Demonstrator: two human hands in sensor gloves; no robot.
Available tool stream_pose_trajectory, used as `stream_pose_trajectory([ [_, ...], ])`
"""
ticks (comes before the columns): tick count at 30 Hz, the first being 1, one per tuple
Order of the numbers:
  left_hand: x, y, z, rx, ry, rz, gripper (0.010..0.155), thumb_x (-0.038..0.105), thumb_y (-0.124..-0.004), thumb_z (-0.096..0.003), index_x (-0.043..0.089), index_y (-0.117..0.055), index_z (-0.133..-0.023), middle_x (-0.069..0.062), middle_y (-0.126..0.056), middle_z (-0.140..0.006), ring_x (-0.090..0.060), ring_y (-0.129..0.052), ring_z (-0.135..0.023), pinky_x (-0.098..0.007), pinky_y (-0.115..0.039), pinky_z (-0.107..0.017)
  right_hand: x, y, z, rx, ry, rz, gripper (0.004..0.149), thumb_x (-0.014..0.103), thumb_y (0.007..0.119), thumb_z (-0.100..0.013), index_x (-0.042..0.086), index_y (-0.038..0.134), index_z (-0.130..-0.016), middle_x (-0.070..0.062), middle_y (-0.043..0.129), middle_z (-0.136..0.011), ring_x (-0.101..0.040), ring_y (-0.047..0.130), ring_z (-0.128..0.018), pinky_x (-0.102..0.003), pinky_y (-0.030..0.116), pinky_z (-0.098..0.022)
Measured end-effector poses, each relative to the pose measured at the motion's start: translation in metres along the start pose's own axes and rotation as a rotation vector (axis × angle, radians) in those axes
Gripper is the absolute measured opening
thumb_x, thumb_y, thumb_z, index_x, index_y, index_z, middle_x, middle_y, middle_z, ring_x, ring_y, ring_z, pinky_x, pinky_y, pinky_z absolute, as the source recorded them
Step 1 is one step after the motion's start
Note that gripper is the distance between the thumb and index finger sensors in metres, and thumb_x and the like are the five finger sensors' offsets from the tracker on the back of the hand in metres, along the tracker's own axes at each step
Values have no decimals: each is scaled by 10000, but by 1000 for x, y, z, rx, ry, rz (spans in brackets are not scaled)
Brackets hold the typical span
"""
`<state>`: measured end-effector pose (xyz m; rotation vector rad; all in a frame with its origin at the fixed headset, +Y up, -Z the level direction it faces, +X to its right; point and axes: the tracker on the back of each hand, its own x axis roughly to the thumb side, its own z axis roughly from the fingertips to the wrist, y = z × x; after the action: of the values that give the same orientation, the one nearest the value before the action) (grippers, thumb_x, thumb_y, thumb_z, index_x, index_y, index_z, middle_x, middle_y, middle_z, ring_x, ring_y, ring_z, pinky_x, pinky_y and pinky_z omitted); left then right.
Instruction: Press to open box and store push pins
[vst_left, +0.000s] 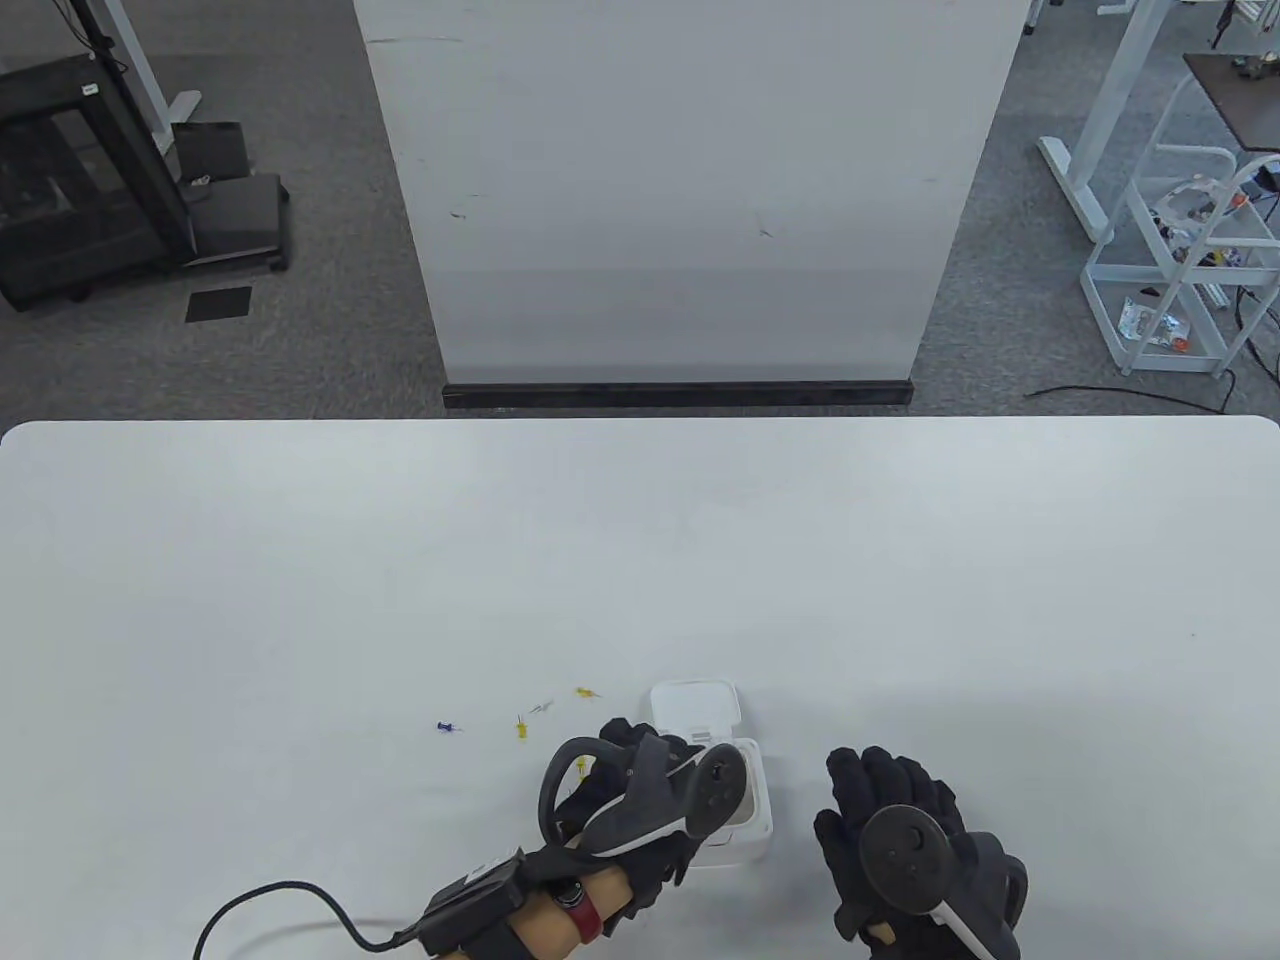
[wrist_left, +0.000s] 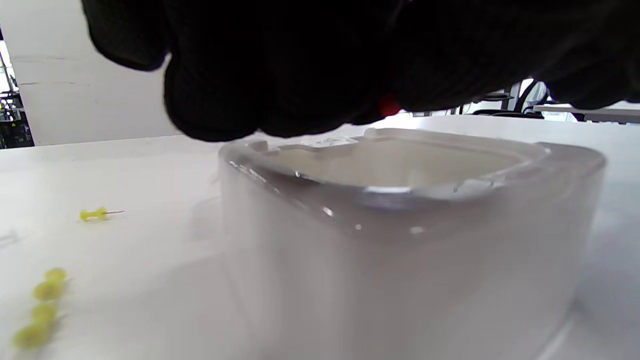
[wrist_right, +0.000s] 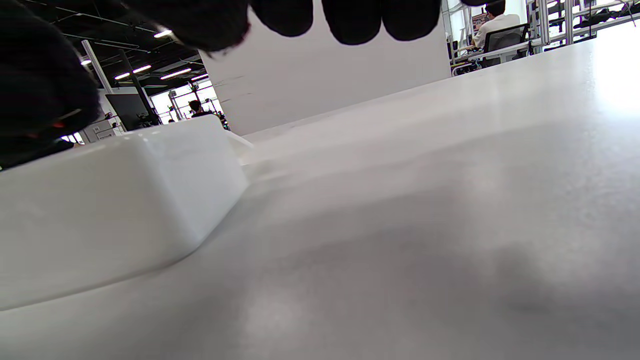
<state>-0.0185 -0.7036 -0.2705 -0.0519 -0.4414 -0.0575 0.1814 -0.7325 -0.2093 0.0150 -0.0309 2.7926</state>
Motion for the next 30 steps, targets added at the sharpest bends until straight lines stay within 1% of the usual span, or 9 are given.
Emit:
stream_pose_trajectory([
  [5, 13, -4, -10, -22, -17, -55, 432, 443, -849, -412, 177, -883, -751, -28, -992, -605, -325, -937, -641, -586, -629, -693, -1, -1, 0, 6, -1, -15, 615, 483, 710, -507, 302, 465, -1041, -37, 497, -1105, -393, 504, -1018, -617, 456, -756],
  [8, 15, -6, -11, -11, -16, -55, 415, 433, -871, -414, 178, -902, -740, -30, -1001, -592, -328, -937, -637, -583, -625, -698, -1, -1, 0, 5, 2, -11, 601, 467, 715, -509, 299, 479, -1036, -39, 497, -1104, -394, 501, -1019, -618, 456, -755],
  [14, 5, 1, -4, 42, -16, -13, 402, 430, -885, -410, 200, -911, -739, -18, -1005, -597, -318, -936, -649, -578, -625, -701, -1, 0, -1, 12, 2, -10, 595, 459, 715, -512, 299, 482, -1036, -39, 494, -1105, -395, 500, -1019, -618, 458, -754],
  [17, -14, 7, 3, 88, -2, 32, 401, 431, -876, -412, 216, -900, -750, -11, -998, -616, -314, -932, -661, -579, -619, -706, -1, 0, -1, 17, 5, -10, 596, 460, 714, -512, 300, 480, -1036, -39, 494, -1105, -394, 500, -1019, -618, 456, -755],
  [18, -27, 10, 8, 120, 9, 84, 398, 428, -878, -413, 214, -904, -748, -15, -1002, -613, -315, -935, -659, -582, -619, -705, -1, 0, -1, 17, 6, -11, 597, 459, 714, -512, 299, 480, -1037, -39, 494, -1105, -396, 499, -1019, -618, 457, -755],
  [21, -59, 12, 15, 140, 61, 153, 394, 414, -882, -416, 215, -903, -756, -21, -1003, -629, -322, -933, -668, -582, -615, -708, -1, 0, 0, 12, 11, -9, 595, 459, 714, -512, 300, 481, -1035, -39, 495, -1105, -394, 501, -1019, -617, 460, -754],
  [23, -89, 11, 19, 126, 130, 151, 396, 403, -876, -421, 225, -894, -775, -22, -999, -658, -322, -929, -684, -583, -611, -712, -1, 0, 0, 11, 12, -11, 594, 456, 714, -513, 298, 481, -1036, -39, 495, -1105, -394, 500, -1019, -617, 459, -755],
  [26, -123, 6, 23, 94, 219, 154, 398, 379, -870, -430, 232, -879, -800, -31, -988, -695, -334, -915, -706, -586, -598, -718, -1, 0, -1, 16, 14, -8, 593, 453, 715, -513, 297, 482, -1035, -40, 499, -1103, -394, 504, -1017, -617, 462, -754],
  [30, -178, -10, 30, 47, 366, 105, 404, 355, -870, -436, 235, -866, -822, -37, -980, -726, -344, -905, -724, -591, -588, -722, 0, 1, -1, 24, 13, 0, 592, 451, 715, -513, 297, 482, -1035, -39, 498, -1103, -396, 505, -1017, -616, 464, -753],
])
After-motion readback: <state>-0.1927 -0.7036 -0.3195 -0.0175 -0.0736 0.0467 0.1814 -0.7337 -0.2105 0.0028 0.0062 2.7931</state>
